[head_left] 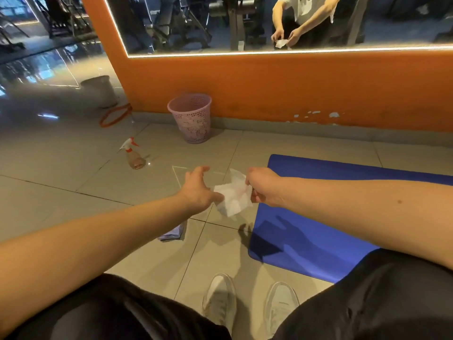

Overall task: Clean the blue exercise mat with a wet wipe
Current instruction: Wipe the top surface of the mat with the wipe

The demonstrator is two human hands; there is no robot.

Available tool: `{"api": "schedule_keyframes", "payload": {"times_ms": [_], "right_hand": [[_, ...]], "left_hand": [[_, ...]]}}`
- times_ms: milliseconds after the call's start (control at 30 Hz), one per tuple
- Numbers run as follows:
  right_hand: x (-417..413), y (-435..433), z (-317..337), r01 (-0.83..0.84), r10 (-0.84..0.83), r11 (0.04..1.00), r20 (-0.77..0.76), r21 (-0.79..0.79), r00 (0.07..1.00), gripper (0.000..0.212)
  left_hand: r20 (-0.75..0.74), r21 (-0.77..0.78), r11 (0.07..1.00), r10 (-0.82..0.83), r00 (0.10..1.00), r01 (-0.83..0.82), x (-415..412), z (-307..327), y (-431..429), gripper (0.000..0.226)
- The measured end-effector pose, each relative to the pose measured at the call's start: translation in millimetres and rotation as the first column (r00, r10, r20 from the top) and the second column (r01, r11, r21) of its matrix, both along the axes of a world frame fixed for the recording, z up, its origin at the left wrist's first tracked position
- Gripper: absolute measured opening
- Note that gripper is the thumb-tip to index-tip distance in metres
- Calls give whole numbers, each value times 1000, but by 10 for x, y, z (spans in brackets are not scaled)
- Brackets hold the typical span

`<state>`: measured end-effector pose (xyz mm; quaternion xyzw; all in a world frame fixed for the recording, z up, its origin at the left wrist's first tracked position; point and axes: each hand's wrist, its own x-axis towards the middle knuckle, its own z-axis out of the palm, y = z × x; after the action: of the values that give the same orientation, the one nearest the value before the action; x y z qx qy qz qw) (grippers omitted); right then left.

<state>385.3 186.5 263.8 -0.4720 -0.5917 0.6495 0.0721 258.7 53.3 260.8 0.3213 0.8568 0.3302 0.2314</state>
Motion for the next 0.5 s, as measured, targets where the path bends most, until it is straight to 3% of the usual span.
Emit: {"api": "schedule_keyframes", "payload": {"times_ms": [67, 133, 200, 267, 400, 500], "right_hand": [[56, 54, -72, 1, 0, 1000, -16, 21, 1000, 49], [158, 113, -118, -14, 13, 996, 12, 90, 1000, 53], [279, 173, -142, -56, 53, 991, 32, 117, 998, 41], [423, 226, -161, -169, 162, 975, 58, 148, 985, 25], [659, 288, -124, -433, 319, 838, 347, 331, 882, 25], [724, 335, -131, -422, 259, 797, 386, 432, 885, 25]], "left_hand": [[-14, -6, 996, -93, 996, 93, -11, -44, 84, 85], [-35, -16, 981, -192, 981, 191, -18, -103, 165, 61], [-67, -36, 965, -261, 963, 259, 3, -117, 228, 30], [-92, -57, 948, -317, 944, 313, 49, -111, 286, 14], [-65, -92, 919, -388, 919, 382, 183, -80, 413, 11], [-32, -81, 917, -393, 919, 390, 280, -89, 546, 12]]}}
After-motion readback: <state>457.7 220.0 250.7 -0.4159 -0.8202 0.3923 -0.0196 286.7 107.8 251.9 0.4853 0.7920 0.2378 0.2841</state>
